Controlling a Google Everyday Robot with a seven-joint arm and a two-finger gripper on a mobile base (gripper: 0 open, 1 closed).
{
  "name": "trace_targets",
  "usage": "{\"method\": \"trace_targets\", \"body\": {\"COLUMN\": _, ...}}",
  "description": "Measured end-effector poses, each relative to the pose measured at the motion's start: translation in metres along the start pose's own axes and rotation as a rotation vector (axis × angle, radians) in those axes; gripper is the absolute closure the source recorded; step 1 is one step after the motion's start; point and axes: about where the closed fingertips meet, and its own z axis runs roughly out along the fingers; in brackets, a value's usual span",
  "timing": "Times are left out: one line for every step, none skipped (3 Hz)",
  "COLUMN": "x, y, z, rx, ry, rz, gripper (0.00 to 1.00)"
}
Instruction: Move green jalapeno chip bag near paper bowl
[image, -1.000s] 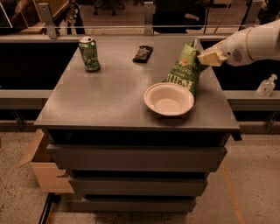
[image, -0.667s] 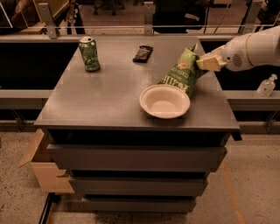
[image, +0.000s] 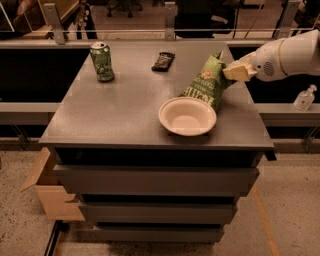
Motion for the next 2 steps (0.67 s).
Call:
{"method": "trace_targets", "body": {"x": -0.0005, "y": 0.002, "z": 0.0033, "rx": -0.006, "ry": 0.0, "rz": -0.001, "gripper": 0.26}}
{"method": "trace_targets", "body": {"x": -0.0008, "y": 0.0031, "z": 0.0052, "rx": -0.01, "ry": 0.001, "rz": -0.002, "gripper": 0.05}}
